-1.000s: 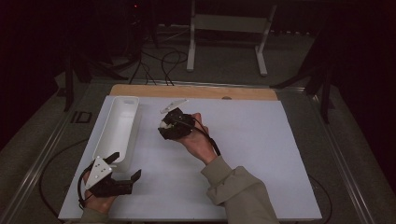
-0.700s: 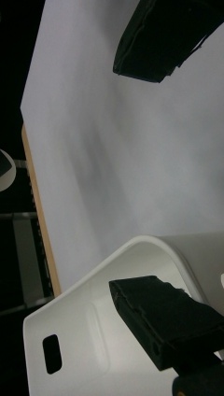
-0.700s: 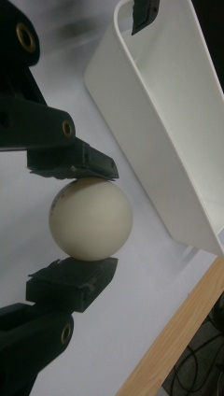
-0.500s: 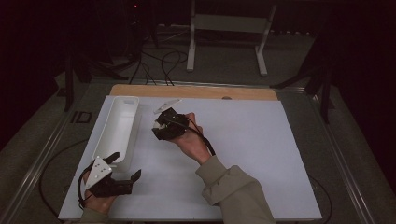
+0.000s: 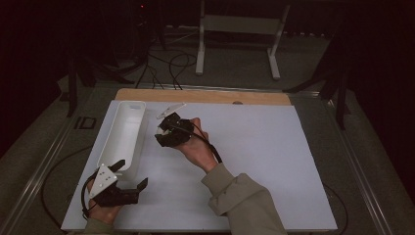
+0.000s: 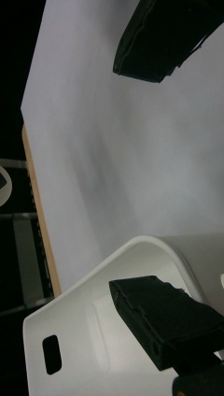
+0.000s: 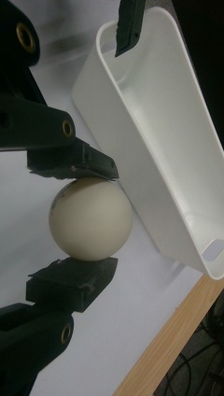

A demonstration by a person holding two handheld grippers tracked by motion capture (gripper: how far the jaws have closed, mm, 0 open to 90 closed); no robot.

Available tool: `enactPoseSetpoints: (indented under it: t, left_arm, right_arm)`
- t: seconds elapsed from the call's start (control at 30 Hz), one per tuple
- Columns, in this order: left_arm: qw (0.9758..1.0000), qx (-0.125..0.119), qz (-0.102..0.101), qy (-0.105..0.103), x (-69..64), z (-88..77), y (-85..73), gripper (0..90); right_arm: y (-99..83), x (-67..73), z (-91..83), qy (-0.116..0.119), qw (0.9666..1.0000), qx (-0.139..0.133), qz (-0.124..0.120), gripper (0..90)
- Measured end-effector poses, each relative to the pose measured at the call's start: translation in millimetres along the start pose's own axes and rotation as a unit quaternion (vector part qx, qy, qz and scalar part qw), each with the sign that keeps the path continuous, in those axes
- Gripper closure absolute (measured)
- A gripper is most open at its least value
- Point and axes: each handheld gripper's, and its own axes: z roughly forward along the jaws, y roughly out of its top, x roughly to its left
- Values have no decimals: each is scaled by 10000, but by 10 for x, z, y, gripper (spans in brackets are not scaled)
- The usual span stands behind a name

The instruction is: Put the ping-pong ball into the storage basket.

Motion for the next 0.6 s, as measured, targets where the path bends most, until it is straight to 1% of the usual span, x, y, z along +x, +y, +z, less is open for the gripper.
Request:
enactPoseSetpoints:
  t: [0.3, 0.6]
  left_arm:
    - [10000, 1, -4, -10, 1, -2, 0, 10]
    - [10000, -2, -7, -15, 4, -3, 0, 10]
  right_arm:
    - [49, 52, 37, 17, 10000, -1, -53, 508]
    - [121, 105, 37, 54, 9999, -49, -93, 509]
